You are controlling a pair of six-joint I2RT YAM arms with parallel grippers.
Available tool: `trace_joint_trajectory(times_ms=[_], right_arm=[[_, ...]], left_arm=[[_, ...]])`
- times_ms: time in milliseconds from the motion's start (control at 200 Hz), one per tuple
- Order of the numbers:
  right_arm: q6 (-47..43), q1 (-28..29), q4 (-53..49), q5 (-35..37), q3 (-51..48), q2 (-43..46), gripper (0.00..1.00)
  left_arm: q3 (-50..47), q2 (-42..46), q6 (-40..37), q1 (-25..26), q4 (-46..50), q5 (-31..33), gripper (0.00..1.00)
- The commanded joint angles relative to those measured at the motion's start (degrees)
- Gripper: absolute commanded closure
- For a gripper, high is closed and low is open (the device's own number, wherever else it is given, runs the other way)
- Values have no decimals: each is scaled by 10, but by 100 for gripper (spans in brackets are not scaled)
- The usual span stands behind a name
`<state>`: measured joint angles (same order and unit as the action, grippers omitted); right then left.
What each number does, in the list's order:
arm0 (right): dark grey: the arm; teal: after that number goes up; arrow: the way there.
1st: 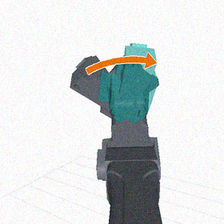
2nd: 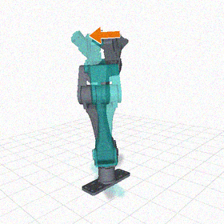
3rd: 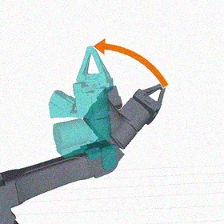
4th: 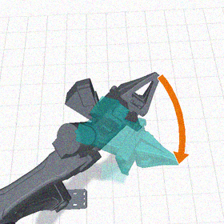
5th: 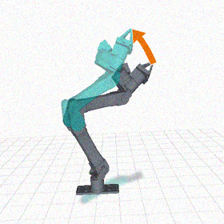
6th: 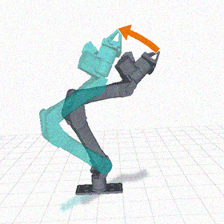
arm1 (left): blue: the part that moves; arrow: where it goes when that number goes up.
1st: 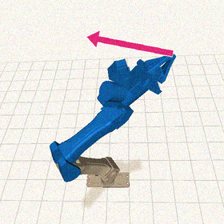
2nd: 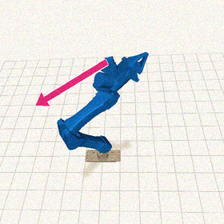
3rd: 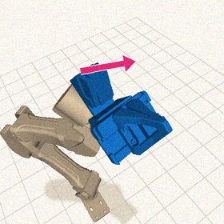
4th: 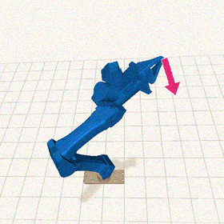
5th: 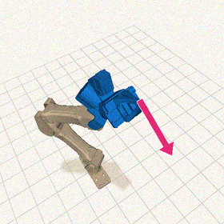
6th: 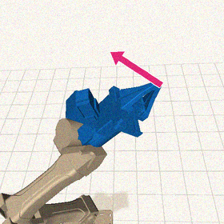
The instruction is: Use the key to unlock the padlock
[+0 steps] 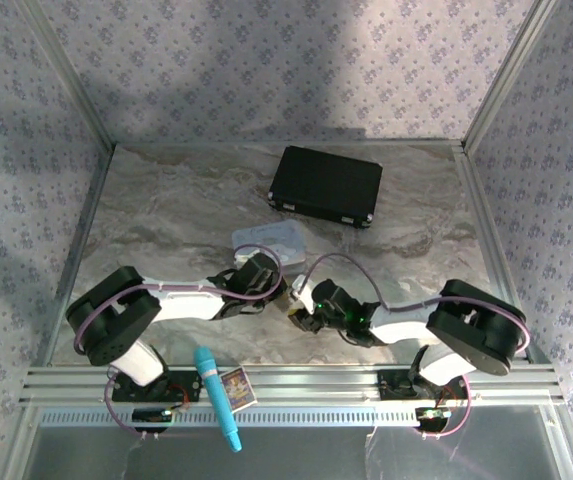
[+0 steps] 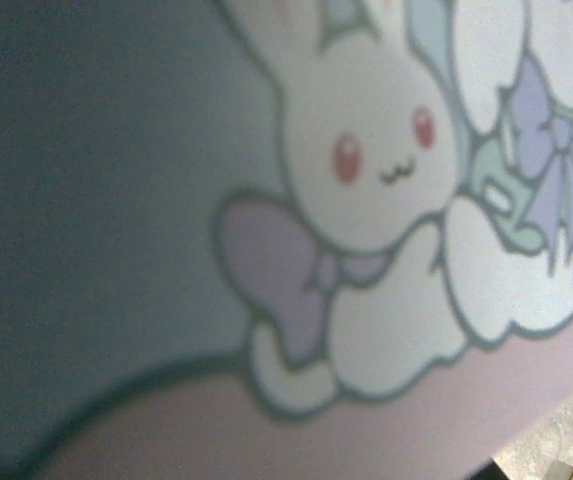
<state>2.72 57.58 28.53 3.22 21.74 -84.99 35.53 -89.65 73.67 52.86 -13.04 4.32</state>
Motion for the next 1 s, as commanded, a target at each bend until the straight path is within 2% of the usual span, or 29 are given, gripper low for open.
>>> trace_joint_trajectory(times_ms=[0,130,220,465,530,700,994], right_arm=[[-6,4,5,23,25,-19,55],[-1,3,22,31,35,-39,62],[4,3,26,28,43,-51,67],[19,-6,36,5,39,-60,91],[31,-20,36,-33,38,-56,94],[100,-76,54,-188,38,-55,98],[215,-192,141,-367,14,-81,100]], left_arm=[[9,10,21,-3,20,-22,100],[13,12,28,-1,24,-26,100],[-3,9,45,0,-9,-40,100],[-2,15,46,-4,-5,-56,100],[2,18,44,-3,13,-56,100],[-15,18,41,-2,-12,-53,100],[-35,8,47,-3,-61,-68,100]])
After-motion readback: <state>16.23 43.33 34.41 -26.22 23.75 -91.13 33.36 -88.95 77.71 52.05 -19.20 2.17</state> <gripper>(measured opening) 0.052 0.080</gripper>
